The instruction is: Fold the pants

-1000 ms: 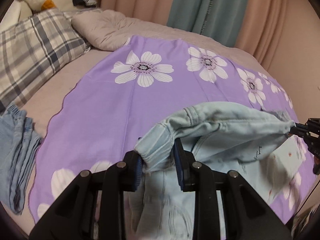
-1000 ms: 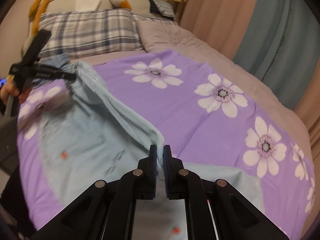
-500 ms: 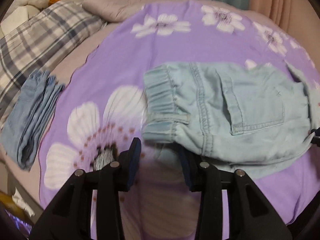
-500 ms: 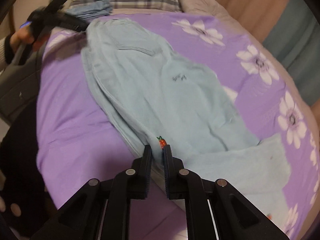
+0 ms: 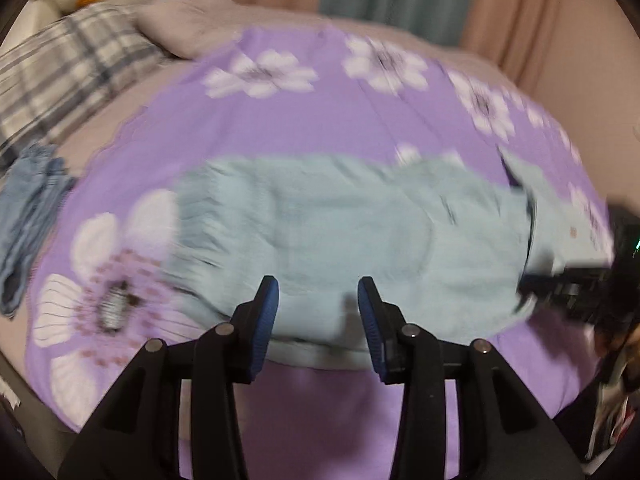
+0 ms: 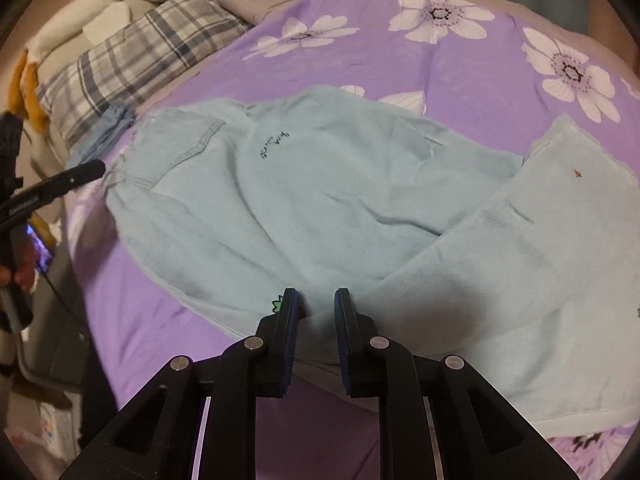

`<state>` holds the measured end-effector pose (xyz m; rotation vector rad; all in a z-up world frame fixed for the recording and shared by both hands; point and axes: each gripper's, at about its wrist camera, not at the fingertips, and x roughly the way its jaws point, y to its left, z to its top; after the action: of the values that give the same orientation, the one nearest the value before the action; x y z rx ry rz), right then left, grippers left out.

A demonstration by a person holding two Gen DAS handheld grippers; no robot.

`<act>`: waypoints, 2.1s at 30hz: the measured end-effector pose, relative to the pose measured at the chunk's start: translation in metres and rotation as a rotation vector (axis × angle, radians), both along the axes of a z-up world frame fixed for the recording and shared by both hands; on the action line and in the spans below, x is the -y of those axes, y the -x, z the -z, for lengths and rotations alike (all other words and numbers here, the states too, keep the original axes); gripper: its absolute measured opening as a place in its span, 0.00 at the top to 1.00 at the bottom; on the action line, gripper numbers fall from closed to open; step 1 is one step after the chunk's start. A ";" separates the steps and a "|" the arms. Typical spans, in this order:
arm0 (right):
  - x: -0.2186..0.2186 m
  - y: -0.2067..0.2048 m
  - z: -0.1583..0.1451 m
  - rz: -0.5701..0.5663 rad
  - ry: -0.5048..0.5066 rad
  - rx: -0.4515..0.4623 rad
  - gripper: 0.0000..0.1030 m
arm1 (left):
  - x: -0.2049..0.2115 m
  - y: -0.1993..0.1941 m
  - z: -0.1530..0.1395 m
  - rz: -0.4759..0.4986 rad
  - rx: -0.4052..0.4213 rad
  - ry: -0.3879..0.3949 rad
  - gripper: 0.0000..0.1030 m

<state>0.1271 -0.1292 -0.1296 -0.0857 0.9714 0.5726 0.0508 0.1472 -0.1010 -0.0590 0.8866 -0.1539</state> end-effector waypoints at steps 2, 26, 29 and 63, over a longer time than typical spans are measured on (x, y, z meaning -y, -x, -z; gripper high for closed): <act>0.009 -0.007 -0.010 -0.006 -0.042 -0.032 0.84 | 0.012 -0.005 0.019 0.030 -0.069 -0.033 0.59; 0.128 -0.158 -0.024 0.628 0.044 -0.204 0.97 | 0.207 -0.028 0.019 0.490 -0.120 0.016 0.58; 0.156 -0.124 -0.045 0.664 -0.071 -0.137 0.97 | 0.211 -0.032 0.021 0.482 -0.115 -0.004 0.73; 0.346 0.063 -0.004 1.122 -0.712 -0.009 0.96 | 0.236 -0.019 0.008 0.483 -0.030 -0.122 0.82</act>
<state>0.0641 -0.4749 -0.1259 1.0395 0.6343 -0.1569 0.0697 -0.0886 -0.1089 0.2695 0.9263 -0.5498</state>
